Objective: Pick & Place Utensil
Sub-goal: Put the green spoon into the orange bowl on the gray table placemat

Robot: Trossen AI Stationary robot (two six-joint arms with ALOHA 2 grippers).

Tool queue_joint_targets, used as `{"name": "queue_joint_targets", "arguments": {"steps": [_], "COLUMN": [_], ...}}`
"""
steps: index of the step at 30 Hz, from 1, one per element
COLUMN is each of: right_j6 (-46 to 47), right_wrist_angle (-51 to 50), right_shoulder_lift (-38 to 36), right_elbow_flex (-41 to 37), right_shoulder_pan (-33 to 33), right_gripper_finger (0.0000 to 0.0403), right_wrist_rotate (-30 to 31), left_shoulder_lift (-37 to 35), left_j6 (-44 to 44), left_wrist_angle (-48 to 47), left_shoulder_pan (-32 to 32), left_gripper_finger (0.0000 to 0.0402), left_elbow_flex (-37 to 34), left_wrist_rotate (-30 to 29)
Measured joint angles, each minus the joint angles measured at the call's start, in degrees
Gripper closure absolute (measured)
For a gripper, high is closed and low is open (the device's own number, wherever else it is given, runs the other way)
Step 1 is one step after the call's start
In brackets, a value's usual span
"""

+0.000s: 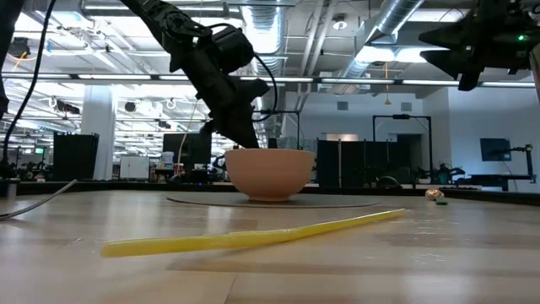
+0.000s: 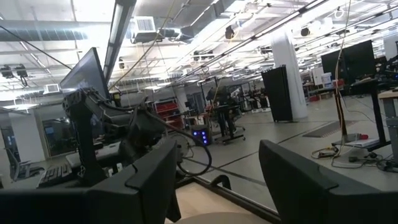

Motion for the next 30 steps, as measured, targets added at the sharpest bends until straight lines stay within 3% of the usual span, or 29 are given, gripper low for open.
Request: {"name": "queue_joint_targets", "arguments": {"steps": [5, 12, 20, 23, 30], "right_j6": [0.0, 0.0, 2.91, 4.3, 10.81], "right_wrist_angle": [0.0, -0.35, -3.74, -7.52, -17.93], "right_shoulder_lift": [0.0, 0.64, 11.06, 17.5, 29.06], "right_elbow_flex": [0.0, 0.0, 2.9, 5.87, 13.37], "right_shoulder_pan": [0.0, 0.0, 0.07, 0.02, 0.0], "right_gripper_finger": [0.0182, 0.0184, 0.0196, 0.0197, 0.0192], "right_wrist_rotate": [-0.33, -8.4, -10.42, -8.99, 0.58], "left_shoulder_lift": [-3.22, -14.5, -27.59, -31.56, -38.32], "left_j6": [2.38, 7.93, 8.41, 6.84, -0.36], "left_wrist_angle": [0.0, 0.23, 1.12, 2.98, 5.03], "left_shoulder_pan": [-1.1, -6.0, -13.52, -16.01, -18.12], "left_gripper_finger": [0.036, 0.0373, 0.0383, 0.0384, 0.0385], "left_elbow_flex": [-0.02, -0.28, -9.29, -14.48, -23.01], "left_wrist_rotate": [0.07, -0.84, -3.74, -8.57, -19.88]}}
